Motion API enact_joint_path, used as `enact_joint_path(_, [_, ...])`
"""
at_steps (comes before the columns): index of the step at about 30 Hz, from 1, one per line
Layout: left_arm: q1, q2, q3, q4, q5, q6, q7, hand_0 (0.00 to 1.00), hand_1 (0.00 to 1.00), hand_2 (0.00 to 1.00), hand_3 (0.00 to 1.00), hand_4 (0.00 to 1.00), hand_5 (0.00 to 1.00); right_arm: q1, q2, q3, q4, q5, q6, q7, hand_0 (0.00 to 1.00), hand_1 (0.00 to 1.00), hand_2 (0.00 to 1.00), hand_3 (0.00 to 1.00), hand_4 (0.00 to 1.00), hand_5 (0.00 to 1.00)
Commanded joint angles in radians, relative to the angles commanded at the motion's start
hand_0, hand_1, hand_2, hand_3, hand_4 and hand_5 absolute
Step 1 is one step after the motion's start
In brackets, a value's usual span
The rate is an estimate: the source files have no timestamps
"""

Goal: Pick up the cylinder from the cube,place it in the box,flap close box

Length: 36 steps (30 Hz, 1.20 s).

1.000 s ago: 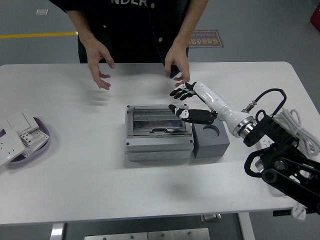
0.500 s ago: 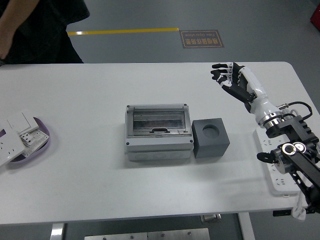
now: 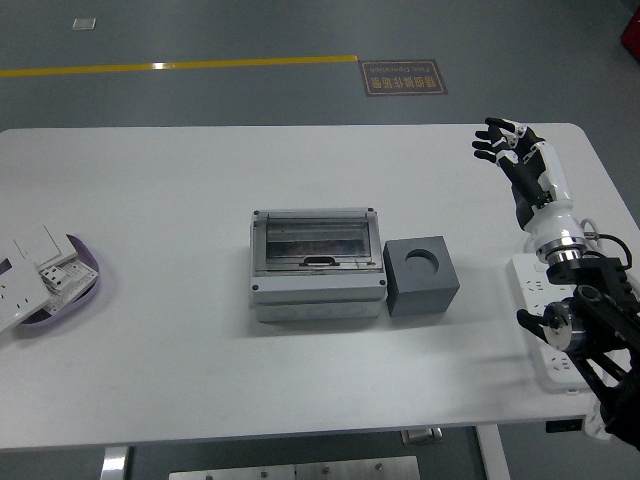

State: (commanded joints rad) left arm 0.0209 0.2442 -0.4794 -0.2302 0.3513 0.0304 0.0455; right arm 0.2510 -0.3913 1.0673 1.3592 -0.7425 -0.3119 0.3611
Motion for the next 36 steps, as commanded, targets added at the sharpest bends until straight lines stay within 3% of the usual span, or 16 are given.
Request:
enact_joint_path(17, [0.013, -0.004, 0.0, 0.002, -0.008, 0.0, 0.0, 0.592, 0.629, 0.625, 0.638, 0.699, 0.212, -0.023, 0.005, -0.015, 0.001, 0.012, 0.005, 0.013, 0.622, 0.562, 0.559, 0.622, 0.665, 0.393])
enact_joint_path(27, [0.009, 0.001, 0.0, 0.004, -0.014, 0.0, -0.001, 0.592, 0.628, 0.625, 0.639, 0.699, 0.212, -0.027, 0.016, -0.011, 0.023, -0.03, -0.023, 0.042, 0.621, 0.568, 0.567, 0.636, 0.674, 0.353])
enact_joint_path(28, [0.009, 0.001, 0.0, 0.005, -0.014, 0.0, -0.001, 0.592, 0.63, 0.624, 0.639, 0.699, 0.212, -0.026, 0.017, -0.013, 0.026, -0.038, -0.027, 0.044, 0.622, 0.582, 0.574, 0.613, 0.728, 0.199])
enact_joint_path(33, [0.008, 0.001, -0.003, 0.004, -0.014, 0.0, -0.001, 0.592, 0.63, 0.624, 0.639, 0.699, 0.212, -0.029, 0.02, -0.013, 0.035, -0.085, -0.038, 0.034, 0.622, 0.582, 0.574, 0.613, 0.728, 0.199])
enact_joint_path(34, [0.008, 0.001, -0.003, 0.004, -0.015, 0.0, -0.001, 0.593, 0.629, 0.625, 0.639, 0.7, 0.214, -0.03, 0.021, -0.012, 0.036, -0.097, -0.036, 0.027, 0.578, 0.573, 0.54, 0.571, 0.727, 0.119])
enact_joint_path(36, [0.008, 0.0, -0.002, 0.005, -0.016, 0.0, -0.001, 0.593, 0.629, 0.625, 0.639, 0.7, 0.214, -0.03, 0.021, -0.011, 0.035, -0.112, -0.03, 0.017, 0.578, 0.573, 0.54, 0.571, 0.727, 0.119])
